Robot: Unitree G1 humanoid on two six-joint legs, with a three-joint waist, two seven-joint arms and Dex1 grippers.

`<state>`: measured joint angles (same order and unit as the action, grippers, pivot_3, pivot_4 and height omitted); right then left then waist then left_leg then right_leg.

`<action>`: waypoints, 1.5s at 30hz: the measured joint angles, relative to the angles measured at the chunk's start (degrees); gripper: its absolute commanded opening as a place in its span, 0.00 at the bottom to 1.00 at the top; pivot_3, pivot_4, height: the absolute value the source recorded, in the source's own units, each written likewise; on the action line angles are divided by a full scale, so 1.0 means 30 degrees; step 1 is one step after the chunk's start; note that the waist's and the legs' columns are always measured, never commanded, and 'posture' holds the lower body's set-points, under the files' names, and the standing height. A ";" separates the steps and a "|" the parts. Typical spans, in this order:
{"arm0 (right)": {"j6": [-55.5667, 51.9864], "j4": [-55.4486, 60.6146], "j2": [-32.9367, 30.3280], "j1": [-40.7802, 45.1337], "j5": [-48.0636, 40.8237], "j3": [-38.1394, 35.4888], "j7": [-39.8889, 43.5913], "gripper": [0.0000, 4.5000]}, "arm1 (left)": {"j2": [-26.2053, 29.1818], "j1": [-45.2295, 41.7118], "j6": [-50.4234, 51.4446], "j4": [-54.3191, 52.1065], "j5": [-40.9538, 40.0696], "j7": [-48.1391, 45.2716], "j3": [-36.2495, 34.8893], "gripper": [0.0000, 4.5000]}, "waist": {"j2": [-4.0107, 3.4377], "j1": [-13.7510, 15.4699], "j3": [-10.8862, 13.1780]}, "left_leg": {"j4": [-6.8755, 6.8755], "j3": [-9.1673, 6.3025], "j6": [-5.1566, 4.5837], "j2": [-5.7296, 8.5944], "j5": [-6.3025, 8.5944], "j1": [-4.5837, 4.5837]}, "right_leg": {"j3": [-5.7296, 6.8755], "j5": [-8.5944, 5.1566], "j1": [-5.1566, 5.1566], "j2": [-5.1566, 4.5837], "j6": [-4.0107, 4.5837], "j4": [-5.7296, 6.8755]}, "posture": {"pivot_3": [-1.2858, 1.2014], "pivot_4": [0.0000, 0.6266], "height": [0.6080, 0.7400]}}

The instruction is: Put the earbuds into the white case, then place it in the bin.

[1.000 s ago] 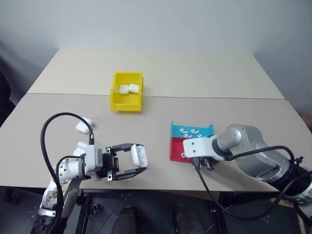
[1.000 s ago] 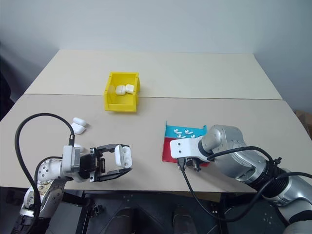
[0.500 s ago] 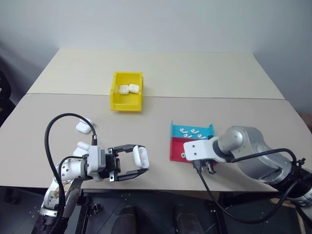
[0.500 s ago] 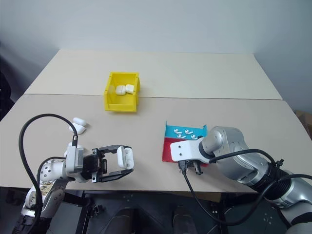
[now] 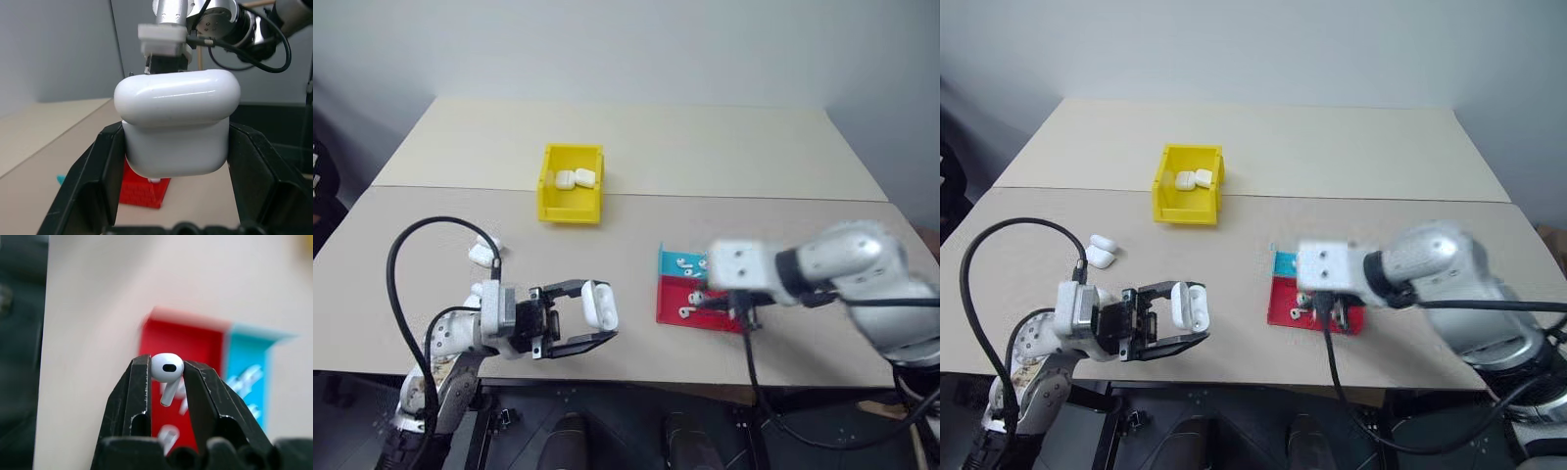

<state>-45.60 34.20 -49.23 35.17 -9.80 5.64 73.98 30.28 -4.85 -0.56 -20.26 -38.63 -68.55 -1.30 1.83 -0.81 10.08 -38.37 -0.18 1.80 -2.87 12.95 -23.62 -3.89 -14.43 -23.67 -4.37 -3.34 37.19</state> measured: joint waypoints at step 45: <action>1.2315 -0.3058 0.8073 -0.2062 -0.8504 -0.2331 -0.3489 0.27 | -0.3652 -0.6079 0.1499 0.2873 -0.0661 -0.1359 0.1605 0.63 | -0.0002 -0.0094 0.0001 | 0.0035 -0.0010 -0.0008 0.0006 0.0006 0.0149 | 0.0006 0.0002 0.0165 0.0004 -0.0009 -0.0057 | 0.52 0.24 1.00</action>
<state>-8.65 25.03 -25.01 28.99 -35.31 -1.36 63.51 19.32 -23.09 3.94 -11.64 -40.62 -72.63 3.52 1.82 -1.09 10.09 -38.26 -0.21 1.78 -2.85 12.97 -23.18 -3.87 -14.43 -23.17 -4.36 -3.37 37.02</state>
